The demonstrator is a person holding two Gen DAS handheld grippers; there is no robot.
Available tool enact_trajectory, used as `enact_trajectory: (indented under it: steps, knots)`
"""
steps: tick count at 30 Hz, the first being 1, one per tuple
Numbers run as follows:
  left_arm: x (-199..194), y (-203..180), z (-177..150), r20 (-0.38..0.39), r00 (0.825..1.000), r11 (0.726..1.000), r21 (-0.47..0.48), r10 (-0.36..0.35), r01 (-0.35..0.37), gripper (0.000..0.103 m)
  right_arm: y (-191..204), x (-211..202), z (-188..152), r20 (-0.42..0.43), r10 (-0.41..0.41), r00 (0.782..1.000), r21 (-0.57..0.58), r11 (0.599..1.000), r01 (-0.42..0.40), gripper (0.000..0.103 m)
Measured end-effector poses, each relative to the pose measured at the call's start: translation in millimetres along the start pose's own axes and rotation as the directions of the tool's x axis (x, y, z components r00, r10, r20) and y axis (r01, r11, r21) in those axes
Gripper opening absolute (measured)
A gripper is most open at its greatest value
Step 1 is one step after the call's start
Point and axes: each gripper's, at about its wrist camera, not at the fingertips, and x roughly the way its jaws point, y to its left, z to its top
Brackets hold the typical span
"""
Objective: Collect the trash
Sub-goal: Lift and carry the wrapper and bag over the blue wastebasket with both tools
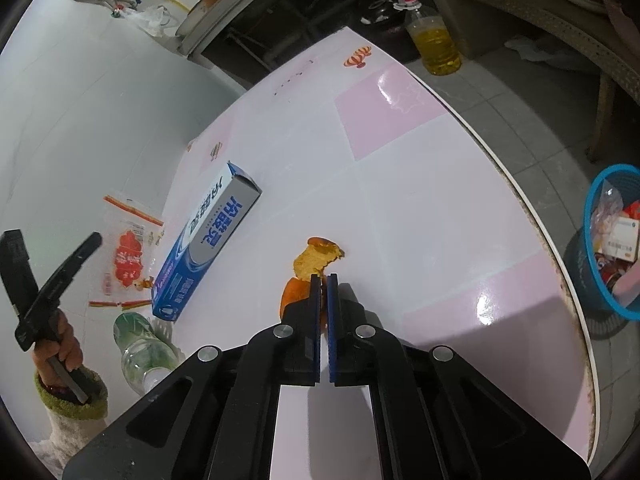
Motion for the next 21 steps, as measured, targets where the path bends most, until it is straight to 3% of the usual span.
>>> enact_trajectory:
  steps: [6,12,14,21]
  knots:
    - [-31,-7,8,0.113,0.994,0.999,-0.049,-0.012,0.017,0.001,2,-10,-2,0.023,0.006,1.0,-0.002,1.0,-0.005,0.001]
    - [-60,-20,19,0.214,0.972,0.989,-0.083,-0.099,0.119,0.001,3,-23,-4,0.052,0.003,0.999,0.004,1.0,-0.003,0.0]
    - [-68,-26,22,0.24,0.961,0.984,-0.086,-0.133,0.158,0.001,2,-28,-6,0.062,0.003,0.998,0.01,1.0,-0.004,0.0]
    - [-85,-54,21,0.3,0.899,0.926,-0.104,-0.319,0.363,0.001,-1,-45,-11,0.094,0.0,0.996,0.038,0.999,-0.003,0.0]
